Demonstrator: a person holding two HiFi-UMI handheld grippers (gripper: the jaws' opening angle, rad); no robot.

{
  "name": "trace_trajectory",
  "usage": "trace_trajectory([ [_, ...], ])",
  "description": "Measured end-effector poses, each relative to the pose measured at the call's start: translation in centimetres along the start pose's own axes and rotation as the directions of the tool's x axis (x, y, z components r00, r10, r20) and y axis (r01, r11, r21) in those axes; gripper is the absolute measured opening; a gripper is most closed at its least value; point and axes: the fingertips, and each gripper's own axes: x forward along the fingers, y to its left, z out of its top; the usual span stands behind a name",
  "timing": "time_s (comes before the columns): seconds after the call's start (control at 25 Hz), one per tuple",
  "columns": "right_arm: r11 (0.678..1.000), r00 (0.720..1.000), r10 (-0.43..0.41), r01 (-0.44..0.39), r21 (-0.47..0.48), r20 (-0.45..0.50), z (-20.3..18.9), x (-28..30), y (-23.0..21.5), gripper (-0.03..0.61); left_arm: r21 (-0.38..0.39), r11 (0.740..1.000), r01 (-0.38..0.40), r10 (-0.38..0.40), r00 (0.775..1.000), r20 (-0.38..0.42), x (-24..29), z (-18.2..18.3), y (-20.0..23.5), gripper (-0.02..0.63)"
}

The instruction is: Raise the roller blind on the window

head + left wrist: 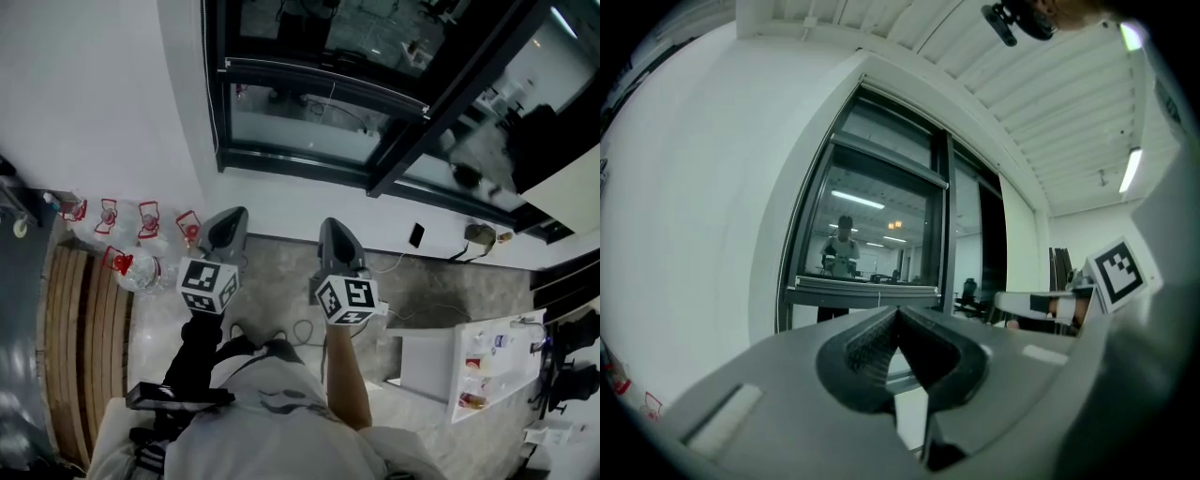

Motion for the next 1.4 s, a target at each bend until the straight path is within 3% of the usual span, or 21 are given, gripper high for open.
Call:
trace_trajectory([
  [0.52,0.999,0.998,0.032,-0.03,-0.031,0.055,3.0,0.1,0.1,0.0,0.043,0.999,0.002,-0.003,1.0,0.027,1.3,2.3,-2.4,-0.002],
  [1.4,0.999,0.997,0.032,-0.029,-0.042,0.064,3.1,0.4,1.3,-0.002,0.047,0.999,0.007,-0.008,1.0,0.019,1.6,2.6,-2.0,-0.002],
])
